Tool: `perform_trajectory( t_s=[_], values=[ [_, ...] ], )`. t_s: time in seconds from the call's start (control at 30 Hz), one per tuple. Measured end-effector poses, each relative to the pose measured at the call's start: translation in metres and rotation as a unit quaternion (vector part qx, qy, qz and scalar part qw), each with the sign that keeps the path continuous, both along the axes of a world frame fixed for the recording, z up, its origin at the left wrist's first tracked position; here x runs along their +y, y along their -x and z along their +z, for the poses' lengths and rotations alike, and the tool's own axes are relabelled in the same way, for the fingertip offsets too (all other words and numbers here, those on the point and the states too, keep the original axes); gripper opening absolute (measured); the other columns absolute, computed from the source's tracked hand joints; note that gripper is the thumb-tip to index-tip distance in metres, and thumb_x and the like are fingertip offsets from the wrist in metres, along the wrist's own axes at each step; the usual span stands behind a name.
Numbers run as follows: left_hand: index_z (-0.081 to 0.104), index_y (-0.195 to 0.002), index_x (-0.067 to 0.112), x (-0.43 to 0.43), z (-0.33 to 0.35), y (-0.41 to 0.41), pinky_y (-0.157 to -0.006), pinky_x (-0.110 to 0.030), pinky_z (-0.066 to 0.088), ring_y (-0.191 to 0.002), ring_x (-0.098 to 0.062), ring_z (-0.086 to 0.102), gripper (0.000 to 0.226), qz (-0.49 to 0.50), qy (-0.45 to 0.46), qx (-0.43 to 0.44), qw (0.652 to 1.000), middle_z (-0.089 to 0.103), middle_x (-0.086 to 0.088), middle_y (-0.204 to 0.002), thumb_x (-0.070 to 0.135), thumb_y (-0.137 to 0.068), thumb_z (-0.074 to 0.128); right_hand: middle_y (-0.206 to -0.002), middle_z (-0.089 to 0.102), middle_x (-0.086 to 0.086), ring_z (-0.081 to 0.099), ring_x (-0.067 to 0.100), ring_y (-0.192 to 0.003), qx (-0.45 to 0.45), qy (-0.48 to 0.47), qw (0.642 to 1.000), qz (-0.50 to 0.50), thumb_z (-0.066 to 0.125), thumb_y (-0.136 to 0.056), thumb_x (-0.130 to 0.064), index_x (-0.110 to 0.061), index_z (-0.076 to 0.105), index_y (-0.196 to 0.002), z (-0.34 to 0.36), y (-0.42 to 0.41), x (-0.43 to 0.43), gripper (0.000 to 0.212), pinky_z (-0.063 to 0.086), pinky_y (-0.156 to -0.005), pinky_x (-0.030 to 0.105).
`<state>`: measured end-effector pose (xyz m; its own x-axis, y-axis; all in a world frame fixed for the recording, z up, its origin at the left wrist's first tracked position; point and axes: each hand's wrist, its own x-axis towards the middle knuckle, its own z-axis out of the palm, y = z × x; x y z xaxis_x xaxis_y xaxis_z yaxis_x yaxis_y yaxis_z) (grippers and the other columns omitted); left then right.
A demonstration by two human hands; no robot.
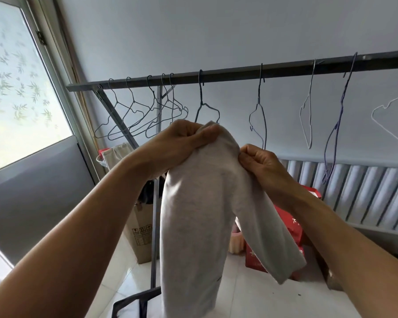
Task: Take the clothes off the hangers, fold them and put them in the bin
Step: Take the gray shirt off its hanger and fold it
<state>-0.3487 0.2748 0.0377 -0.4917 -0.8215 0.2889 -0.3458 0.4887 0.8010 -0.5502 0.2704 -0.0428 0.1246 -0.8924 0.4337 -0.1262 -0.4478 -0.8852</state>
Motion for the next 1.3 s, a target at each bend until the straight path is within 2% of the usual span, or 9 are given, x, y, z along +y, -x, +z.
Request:
perform_trajectory(
  t_s=[0.2, 0.37, 0.57, 0.73, 0.9, 1.0, 1.07, 1.17, 1.3],
  values=[
    [0.06, -0.096, -0.016, 0.002, 0.0, 0.007, -0.062, -0.027, 0.049, -0.075, -0.026, 0.055, 0.066, -0.04, -0.026, 0.052, 0.998, 0.061, -0.018, -0.082, 0.05, -0.084, 0.056, -0.092, 0.067, 0.024, 0.056, 0.019, -0.084, -0.028, -0.025, 0.996, 0.08, 0.061, -0.09, -0.034, -0.017, 0.07, -0.092, 0.002, -0.017, -0.004, 0.02, 0.045, -0.079, 0.034],
    [0.059, -0.092, -0.017, 0.007, 0.004, 0.006, -0.062, -0.028, 0.044, -0.072, -0.025, 0.05, 0.067, -0.021, -0.012, 0.056, 0.998, 0.055, -0.016, -0.077, 0.05, -0.085, 0.059, -0.098, 0.073, 0.004, 0.068, 0.02, -0.089, 0.01, -0.004, 0.999, 0.037, 0.067, -0.089, -0.025, -0.019, 0.067, -0.1, 0.0, -0.024, -0.003, 0.013, 0.057, -0.078, 0.04],
    [0.054, -0.087, -0.018, 0.004, 0.009, 0.004, -0.056, -0.027, 0.04, -0.065, -0.024, 0.045, 0.073, 0.029, 0.029, 0.043, 0.998, 0.051, -0.014, -0.072, 0.054, -0.083, 0.058, -0.092, 0.069, 0.01, 0.065, 0.024, -0.088, -0.061, -0.082, 0.981, 0.167, 0.053, -0.065, -0.084, -0.02, 0.074, -0.095, 0.0, -0.016, 0.016, 0.074, 0.049, -0.082, 0.033],
    [0.052, -0.078, -0.017, -0.004, 0.007, 0.007, -0.048, -0.022, 0.033, -0.056, -0.018, 0.037, 0.063, 0.071, 0.057, 0.046, 0.995, 0.043, -0.01, -0.065, 0.044, -0.091, 0.06, -0.085, 0.072, -0.011, 0.071, 0.005, -0.079, 0.031, -0.041, 0.995, 0.087, 0.078, -0.075, -0.029, -0.027, 0.062, -0.096, 0.0, -0.029, 0.039, 0.027, 0.055, -0.062, 0.018],
    [0.069, -0.092, 0.012, -0.012, -0.005, -0.001, -0.064, -0.026, 0.053, -0.065, -0.007, 0.063, 0.03, 0.142, 0.057, 0.127, 0.98, 0.07, 0.004, -0.073, 0.04, -0.092, 0.062, -0.086, 0.074, -0.006, 0.072, 0.012, -0.079, 0.003, -0.073, 0.996, 0.049, 0.068, -0.086, -0.023, -0.022, 0.067, -0.091, 0.0, -0.029, 0.039, 0.005, 0.059, -0.067, 0.024],
    [0.057, -0.127, 0.02, -0.014, -0.04, -0.019, -0.099, -0.039, 0.051, -0.11, -0.01, 0.065, 0.07, 0.038, -0.14, 0.24, 0.96, 0.071, 0.005, -0.117, 0.07, -0.078, 0.061, -0.085, 0.076, -0.001, 0.073, 0.016, -0.078, -0.034, -0.1, 0.993, 0.048, 0.066, -0.089, -0.017, -0.013, 0.07, -0.092, 0.006, -0.024, 0.039, 0.006, 0.057, -0.063, 0.024],
    [0.059, -0.132, 0.026, -0.002, -0.076, -0.022, -0.103, -0.042, 0.049, -0.122, -0.021, 0.06, 0.09, -0.052, -0.235, 0.261, 0.935, 0.064, -0.004, -0.131, 0.077, -0.059, 0.07, -0.084, 0.076, 0.003, 0.073, 0.018, -0.076, -0.078, -0.117, 0.988, 0.058, 0.064, -0.09, -0.011, -0.007, 0.07, -0.091, 0.009, -0.022, 0.04, 0.008, 0.056, -0.06, 0.024],
    [0.072, -0.111, 0.014, 0.021, -0.11, -0.013, -0.08, -0.031, 0.058, -0.101, -0.022, 0.071, 0.074, -0.029, -0.249, 0.281, 0.926, 0.073, -0.011, -0.111, 0.057, -0.052, 0.089, -0.082, 0.075, 0.007, 0.073, 0.019, -0.073, -0.115, -0.138, 0.982, 0.061, 0.061, -0.091, -0.009, -0.005, 0.07, -0.089, 0.012, -0.021, 0.04, 0.01, 0.057, -0.059, 0.025],
    [0.054, -0.13, 0.016, 0.029, -0.12, -0.006, -0.087, -0.042, 0.057, -0.108, -0.033, 0.067, 0.07, 0.056, -0.166, 0.283, 0.943, 0.069, -0.015, -0.117, 0.022, -0.067, 0.085, -0.087, 0.074, 0.013, 0.073, 0.022, -0.076, -0.104, -0.161, 0.98, 0.048, 0.061, -0.093, -0.014, -0.001, 0.069, -0.095, 0.007, -0.022, 0.037, 0.016, 0.059, -0.061, 0.029]
  ],
)
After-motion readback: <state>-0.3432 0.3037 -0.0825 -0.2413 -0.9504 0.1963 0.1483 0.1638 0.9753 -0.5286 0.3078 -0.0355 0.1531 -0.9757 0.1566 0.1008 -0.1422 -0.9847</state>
